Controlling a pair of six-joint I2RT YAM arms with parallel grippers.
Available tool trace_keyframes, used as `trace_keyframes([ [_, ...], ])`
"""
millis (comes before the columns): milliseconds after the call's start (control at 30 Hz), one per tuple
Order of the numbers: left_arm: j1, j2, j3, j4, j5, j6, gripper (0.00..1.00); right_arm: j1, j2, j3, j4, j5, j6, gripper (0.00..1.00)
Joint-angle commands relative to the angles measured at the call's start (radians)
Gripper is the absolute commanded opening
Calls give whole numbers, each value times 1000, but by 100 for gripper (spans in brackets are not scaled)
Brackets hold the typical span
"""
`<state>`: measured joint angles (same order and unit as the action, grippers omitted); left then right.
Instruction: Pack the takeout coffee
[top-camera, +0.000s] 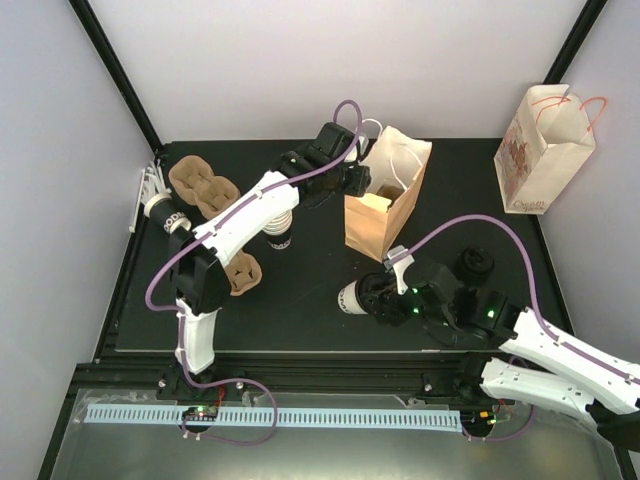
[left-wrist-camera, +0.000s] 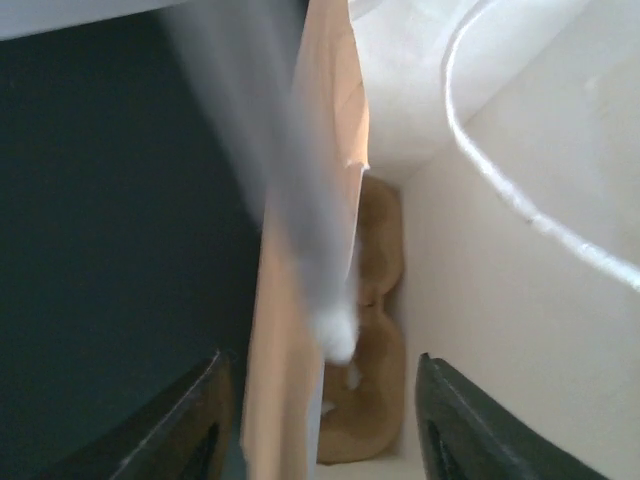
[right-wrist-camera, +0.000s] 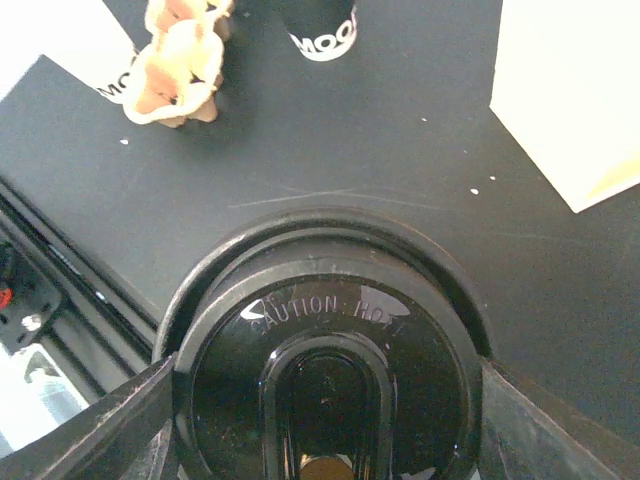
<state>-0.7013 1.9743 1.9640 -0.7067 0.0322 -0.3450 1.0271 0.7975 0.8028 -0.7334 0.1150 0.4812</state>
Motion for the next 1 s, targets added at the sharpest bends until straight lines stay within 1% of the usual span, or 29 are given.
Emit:
trace_keyframes([
  [0,5,-1,71,-80,-33,60,43,6,11,105,-59,-52,4,59],
  [67,4,-16,70,-91,-39,83,23,5,35,148,-109,-71,-4,59],
  [100,5,-25,70,-98,-43,93,19,5,45,168,-125,-77,-8,59],
  [133,4,-33,70,-107,-50,101,12,7,53,187,-144,-84,-13,58],
  [200,5,-51,69,-130,-62,118,5,7,65,225,-176,-104,-27,57],
  [400,3,-98,64,-202,-42,133,2,7,71,345,-203,-217,-78,57],
  [567,4,-145,28,-239,26,132,1,7,94,485,-275,-247,-100,57],
  [767,5,-255,-115,-214,82,124,2,7,103,671,-340,-246,-116,57],
  [867,4,-319,-204,-186,123,124,2,6,107,744,-364,-219,-127,57],
  [967,5,-373,-259,-177,167,129,2,7,125,821,-399,-172,-140,57],
])
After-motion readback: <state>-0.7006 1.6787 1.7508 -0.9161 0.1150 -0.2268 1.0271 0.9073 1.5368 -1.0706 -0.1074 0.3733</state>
